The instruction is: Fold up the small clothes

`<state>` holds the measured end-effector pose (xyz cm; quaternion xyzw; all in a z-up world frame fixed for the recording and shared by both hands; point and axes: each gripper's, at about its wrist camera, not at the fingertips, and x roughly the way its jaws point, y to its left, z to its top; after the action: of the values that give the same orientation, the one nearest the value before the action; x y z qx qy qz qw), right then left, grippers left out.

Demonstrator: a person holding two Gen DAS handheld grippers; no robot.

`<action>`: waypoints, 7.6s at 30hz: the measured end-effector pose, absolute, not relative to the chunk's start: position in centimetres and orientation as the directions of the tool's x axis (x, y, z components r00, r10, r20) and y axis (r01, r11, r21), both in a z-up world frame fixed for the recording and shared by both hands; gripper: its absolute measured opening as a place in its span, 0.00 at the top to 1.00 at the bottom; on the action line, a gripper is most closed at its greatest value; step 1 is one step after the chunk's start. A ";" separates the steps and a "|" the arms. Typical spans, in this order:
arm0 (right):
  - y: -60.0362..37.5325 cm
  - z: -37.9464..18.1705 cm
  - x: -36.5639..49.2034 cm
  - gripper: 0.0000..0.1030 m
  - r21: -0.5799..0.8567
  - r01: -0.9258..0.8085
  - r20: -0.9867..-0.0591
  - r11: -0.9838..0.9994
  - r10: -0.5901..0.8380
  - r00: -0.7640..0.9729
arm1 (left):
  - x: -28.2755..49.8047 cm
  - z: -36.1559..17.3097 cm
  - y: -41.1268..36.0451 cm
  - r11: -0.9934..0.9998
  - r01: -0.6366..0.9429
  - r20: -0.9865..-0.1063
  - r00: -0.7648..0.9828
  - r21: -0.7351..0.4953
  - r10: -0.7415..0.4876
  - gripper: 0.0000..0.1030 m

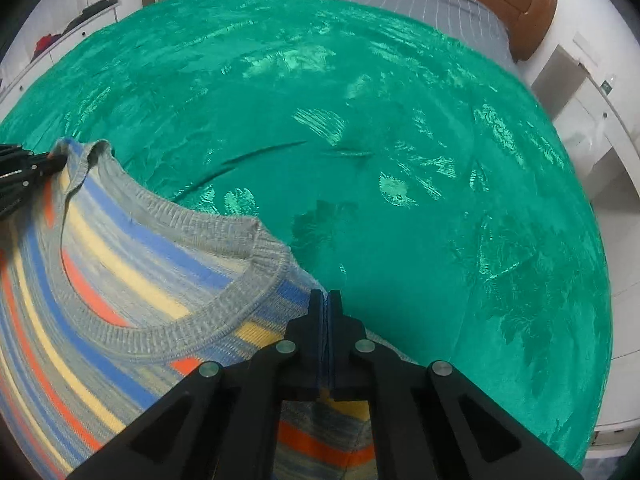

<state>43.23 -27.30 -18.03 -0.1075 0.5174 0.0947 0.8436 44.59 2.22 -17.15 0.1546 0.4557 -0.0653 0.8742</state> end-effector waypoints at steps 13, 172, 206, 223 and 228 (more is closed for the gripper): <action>-29.6 -12.6 25.0 0.29 0.002 -0.282 -0.861 0.960 0.145 0.488 | 27.4 -11.9 4.4 0.962 0.234 -0.816 0.578 0.143 -0.019 0.10; -34.6 -21.3 11.3 0.00 0.145 0.032 -0.725 0.989 0.084 0.683 | 22.4 -18.8 -1.8 0.997 0.043 -0.739 0.673 0.059 0.015 0.00; -34.6 -21.3 11.2 0.00 0.145 0.033 -0.725 0.989 0.084 0.684 | 22.4 -18.8 -1.8 0.997 0.043 -0.739 0.673 0.059 0.015 0.00; -34.6 -21.3 11.2 0.00 0.145 0.033 -0.724 0.989 0.084 0.684 | 22.3 -18.8 -1.8 0.997 0.042 -0.739 0.673 0.059 0.015 0.00; -34.6 -21.3 11.2 0.00 0.145 0.033 -0.724 0.989 0.084 0.684 | 22.4 -18.8 -1.8 0.997 0.042 -0.739 0.673 0.059 0.015 0.00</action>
<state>11.25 -34.57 -21.32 0.0733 0.3971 0.0140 0.9148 22.35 -1.78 -18.78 0.0355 0.4043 -0.0075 0.9139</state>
